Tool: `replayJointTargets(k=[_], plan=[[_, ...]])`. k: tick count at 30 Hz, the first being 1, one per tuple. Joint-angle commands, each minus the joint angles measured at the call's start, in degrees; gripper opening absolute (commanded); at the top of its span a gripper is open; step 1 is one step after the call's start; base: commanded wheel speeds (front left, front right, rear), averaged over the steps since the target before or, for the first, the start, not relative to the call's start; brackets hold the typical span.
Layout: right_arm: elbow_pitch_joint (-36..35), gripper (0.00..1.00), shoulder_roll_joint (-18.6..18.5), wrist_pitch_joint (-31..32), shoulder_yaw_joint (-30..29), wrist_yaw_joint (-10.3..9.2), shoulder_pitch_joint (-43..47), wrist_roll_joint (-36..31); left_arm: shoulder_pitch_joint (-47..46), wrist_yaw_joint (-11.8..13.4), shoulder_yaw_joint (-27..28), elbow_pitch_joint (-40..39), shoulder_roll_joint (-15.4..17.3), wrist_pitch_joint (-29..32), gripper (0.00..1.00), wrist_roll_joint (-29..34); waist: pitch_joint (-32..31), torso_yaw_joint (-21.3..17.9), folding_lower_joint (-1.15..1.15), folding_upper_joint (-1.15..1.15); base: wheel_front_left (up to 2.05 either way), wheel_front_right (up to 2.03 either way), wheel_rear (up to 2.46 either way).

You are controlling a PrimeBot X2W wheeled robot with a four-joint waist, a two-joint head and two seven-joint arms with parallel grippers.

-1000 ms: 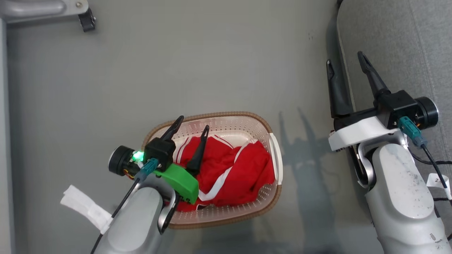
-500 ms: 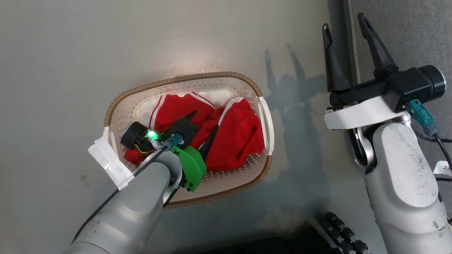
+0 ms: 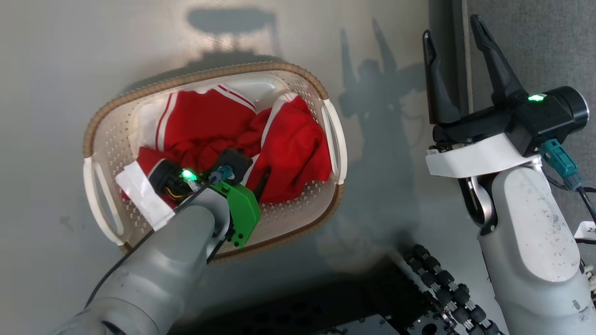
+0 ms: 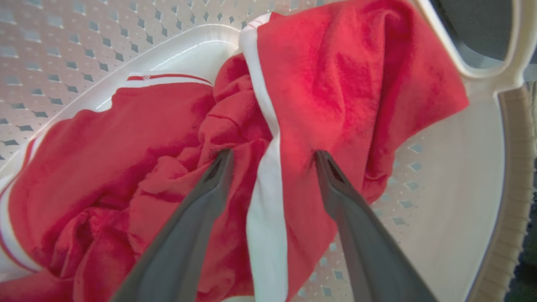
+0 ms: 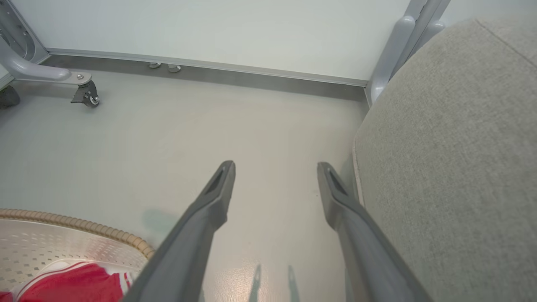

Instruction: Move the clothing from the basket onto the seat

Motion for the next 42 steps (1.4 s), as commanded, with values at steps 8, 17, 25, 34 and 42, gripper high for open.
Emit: replayJointTargets(k=[8, 17, 25, 34, 42], plan=[[-0.68, 1.0, -0.14, -0.11, -0.16, -0.06, 2.27, -0.27, -3.71, 2.81, -5.1, 6.66, -0.49, 4.25, 1.0, 3.45, 2.15, -1.38, 0.0, 0.0, 0.0, 0.0, 0.0], [0.65, 1.0, -0.16, -0.11, 0.67, -0.06, 0.7, 0.51, -3.47, 2.36, -4.8, 7.63, -0.06, 4.71, 0.0, 1.88, 1.32, -1.07, 0.0, 0.0, 0.0, 0.0, 0.0], [2.77, 1.0, -0.16, -0.11, 1.35, -0.06, 0.51, 0.82, -0.87, 1.14, -2.9, 7.56, -0.25, 0.69, 0.0, -0.75, -5.17, -1.05, 0.0, 0.0, 0.0, 0.0, 0.0], [6.65, 1.0, -0.19, -0.11, 0.77, -0.06, 2.8, 0.32, 1.81, 0.67, 0.77, 1.24, 0.56, -0.67, 0.0, -1.92, -15.69, 0.93, 0.0, 0.0, 0.0, 0.0, 0.0], [9.83, 1.0, -0.18, -0.11, 0.41, -0.06, 5.62, -0.13, 7.7, 2.43, 8.88, -11.12, 3.73, -0.66, 0.0, 2.18, -24.83, 2.97, 0.0, 0.0, 0.0, 0.0, 0.0]])
